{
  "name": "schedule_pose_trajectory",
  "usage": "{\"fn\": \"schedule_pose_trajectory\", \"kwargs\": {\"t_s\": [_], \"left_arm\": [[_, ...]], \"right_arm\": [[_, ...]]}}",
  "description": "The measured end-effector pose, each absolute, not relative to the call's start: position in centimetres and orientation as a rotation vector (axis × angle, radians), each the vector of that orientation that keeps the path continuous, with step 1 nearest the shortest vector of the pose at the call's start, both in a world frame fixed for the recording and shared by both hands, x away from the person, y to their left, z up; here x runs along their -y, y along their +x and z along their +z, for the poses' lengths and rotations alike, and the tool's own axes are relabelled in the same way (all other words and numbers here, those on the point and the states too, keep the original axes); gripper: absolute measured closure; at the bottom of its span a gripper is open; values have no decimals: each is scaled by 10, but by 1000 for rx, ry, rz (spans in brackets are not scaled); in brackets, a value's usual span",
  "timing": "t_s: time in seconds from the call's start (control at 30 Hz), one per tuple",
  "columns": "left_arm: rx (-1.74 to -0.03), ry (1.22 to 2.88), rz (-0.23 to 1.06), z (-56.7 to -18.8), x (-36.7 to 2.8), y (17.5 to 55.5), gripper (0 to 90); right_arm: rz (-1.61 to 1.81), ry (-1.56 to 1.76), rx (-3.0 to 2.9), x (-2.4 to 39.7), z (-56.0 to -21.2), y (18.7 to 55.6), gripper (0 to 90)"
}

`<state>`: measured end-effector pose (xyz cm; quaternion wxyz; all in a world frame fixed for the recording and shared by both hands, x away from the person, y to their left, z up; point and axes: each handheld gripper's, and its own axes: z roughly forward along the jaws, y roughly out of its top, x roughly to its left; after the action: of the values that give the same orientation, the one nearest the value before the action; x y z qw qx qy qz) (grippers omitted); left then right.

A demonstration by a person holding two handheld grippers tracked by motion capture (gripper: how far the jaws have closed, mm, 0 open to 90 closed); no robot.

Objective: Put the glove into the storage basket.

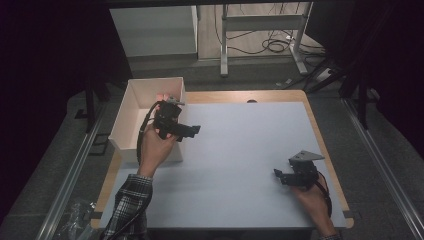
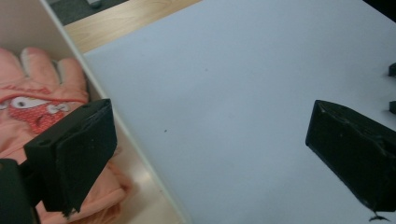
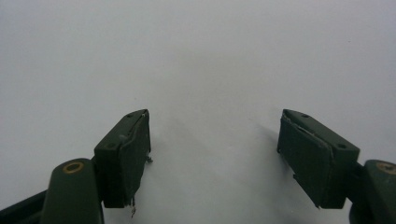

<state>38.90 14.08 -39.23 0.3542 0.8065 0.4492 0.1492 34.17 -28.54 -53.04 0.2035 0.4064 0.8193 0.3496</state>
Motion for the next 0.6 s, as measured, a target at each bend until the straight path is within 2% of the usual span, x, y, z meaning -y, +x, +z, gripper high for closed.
{"fn": "schedule_pose_trajectory", "kwargs": {"t_s": [0.6], "left_arm": [[-1009,2105,303,-409,-90,373,24]], "right_arm": [[975,1134,-2286,285,-530,342,258]]}}
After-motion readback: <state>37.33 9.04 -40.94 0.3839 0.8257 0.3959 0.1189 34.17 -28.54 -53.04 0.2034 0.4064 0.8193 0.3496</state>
